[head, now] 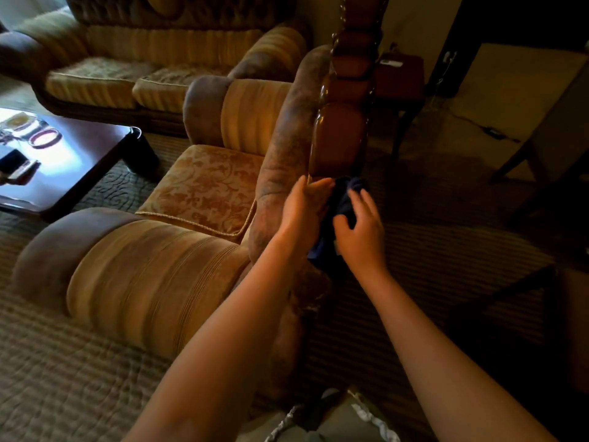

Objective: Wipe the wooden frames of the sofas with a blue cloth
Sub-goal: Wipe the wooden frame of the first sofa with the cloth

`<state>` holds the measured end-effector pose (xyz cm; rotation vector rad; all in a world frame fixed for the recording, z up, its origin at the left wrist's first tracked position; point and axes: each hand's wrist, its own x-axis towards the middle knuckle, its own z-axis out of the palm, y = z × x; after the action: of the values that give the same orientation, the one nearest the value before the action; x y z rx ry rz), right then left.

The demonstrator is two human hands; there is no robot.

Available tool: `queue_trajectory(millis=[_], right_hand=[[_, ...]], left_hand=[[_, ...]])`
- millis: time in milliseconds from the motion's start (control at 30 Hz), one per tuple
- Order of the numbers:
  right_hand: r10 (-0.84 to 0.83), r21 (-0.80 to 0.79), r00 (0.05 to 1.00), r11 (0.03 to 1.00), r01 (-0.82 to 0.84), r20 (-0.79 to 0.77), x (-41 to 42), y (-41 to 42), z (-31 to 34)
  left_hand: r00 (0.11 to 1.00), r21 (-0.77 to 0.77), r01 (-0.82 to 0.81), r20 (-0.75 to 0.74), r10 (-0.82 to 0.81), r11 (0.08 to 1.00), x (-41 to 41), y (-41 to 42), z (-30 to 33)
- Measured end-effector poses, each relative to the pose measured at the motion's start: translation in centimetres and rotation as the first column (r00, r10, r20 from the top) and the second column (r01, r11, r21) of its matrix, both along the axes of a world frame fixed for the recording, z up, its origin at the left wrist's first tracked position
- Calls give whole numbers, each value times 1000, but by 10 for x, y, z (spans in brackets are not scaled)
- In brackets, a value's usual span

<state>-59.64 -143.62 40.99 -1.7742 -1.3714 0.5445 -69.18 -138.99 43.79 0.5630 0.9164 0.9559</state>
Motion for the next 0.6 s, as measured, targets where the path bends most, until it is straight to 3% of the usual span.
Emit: queue_trajectory(millis=[67,200,333,467,600], right_hand=[[-20,-98,996,995,29,91,-19,8,-3],[-85,-18,898,995,103,432,-59,14,-20],[-98,50,802,995,85,589,-78,12,-31],[8,72,717,994,-81,697,-90,-7,-49],[10,72,714,994,-85,700,-91,-35,-69]], left_hand=[[991,-6,-120,57,120,993,-28,2,-2],[975,-43,-223,-6,223,974,-89,0,-14],[986,-75,-147,-93,140,986,-126,-5,-29],[979,-58,-19,-203,7,998,-131,-10,-33],[938,-29,122,-323,-125,992,-129,-11,-32]])
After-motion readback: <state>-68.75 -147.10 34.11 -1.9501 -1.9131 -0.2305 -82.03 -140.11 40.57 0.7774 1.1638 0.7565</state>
